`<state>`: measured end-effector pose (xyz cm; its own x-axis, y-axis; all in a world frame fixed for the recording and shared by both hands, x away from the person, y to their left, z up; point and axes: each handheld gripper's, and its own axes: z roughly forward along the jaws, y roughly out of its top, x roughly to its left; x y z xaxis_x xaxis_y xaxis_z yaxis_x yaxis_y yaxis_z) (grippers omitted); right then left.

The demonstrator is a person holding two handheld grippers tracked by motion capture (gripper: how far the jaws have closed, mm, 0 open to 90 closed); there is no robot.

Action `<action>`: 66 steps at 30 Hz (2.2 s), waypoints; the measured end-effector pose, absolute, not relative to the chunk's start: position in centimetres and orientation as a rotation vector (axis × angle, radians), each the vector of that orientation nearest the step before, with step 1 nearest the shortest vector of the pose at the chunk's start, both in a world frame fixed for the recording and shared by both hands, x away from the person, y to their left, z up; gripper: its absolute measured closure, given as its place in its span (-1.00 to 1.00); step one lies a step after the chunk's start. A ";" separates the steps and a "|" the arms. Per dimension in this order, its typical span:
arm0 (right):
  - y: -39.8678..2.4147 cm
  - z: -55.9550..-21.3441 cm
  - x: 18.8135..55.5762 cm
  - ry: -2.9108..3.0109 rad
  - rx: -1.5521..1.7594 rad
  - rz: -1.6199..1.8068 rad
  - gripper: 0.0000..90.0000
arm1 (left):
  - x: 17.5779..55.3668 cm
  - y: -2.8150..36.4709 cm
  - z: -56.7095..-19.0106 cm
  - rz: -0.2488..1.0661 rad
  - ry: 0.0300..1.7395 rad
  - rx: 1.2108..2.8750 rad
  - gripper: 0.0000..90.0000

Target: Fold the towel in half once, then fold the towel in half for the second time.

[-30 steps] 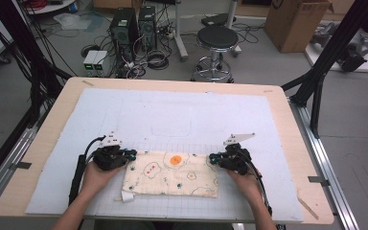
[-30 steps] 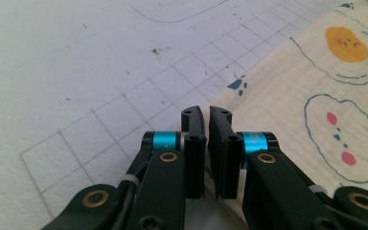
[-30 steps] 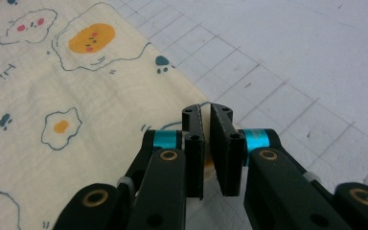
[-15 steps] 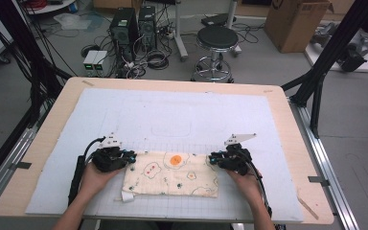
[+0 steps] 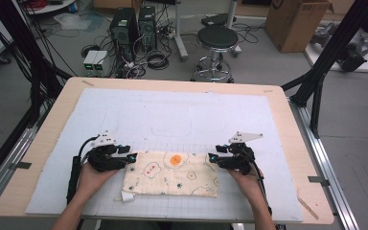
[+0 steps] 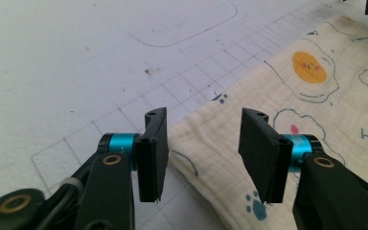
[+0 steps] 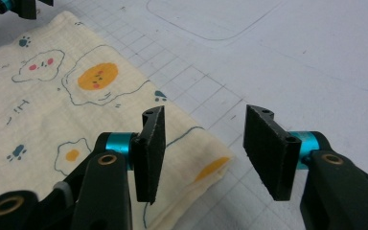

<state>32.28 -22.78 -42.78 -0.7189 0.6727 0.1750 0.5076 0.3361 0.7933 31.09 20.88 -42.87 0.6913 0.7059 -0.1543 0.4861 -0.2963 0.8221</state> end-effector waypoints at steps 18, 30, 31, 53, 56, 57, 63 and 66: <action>-22.5 -42.8 32.5 2.412 1.094 1.291 -0.02 | 31.4 21.1 -43.0 0.317 0.958 1.936 0.06; -22.1 -43.6 34.7 2.458 1.182 1.209 0.14 | 33.4 20.6 -43.8 0.302 1.055 1.930 0.11; -22.1 -43.7 34.7 2.465 1.188 1.193 0.18 | 33.4 20.6 -43.9 0.311 1.054 1.944 0.14; -21.8 -43.7 34.4 2.605 1.156 1.186 0.90 | 33.2 20.0 -44.2 0.251 0.995 2.014 0.85; -21.8 -43.5 34.6 2.606 1.147 1.201 0.91 | 33.2 20.2 -43.9 0.251 1.003 1.996 0.86; -21.9 -43.5 34.6 2.606 1.146 1.205 0.91 | 33.2 20.3 -43.9 0.253 1.009 1.992 0.86; -21.9 -43.1 35.3 2.589 1.159 1.250 0.91 | 33.7 20.9 -43.6 0.254 1.035 1.965 0.86; -21.7 -43.0 35.7 2.591 1.171 1.235 0.91 | 34.1 20.8 -43.4 0.258 1.041 1.971 0.86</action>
<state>35.72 -21.71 -43.01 -0.7140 0.6476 0.2660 0.6145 0.3977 0.6813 34.06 20.83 -43.43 0.6290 0.7516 -0.1988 0.5716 -0.2737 0.7735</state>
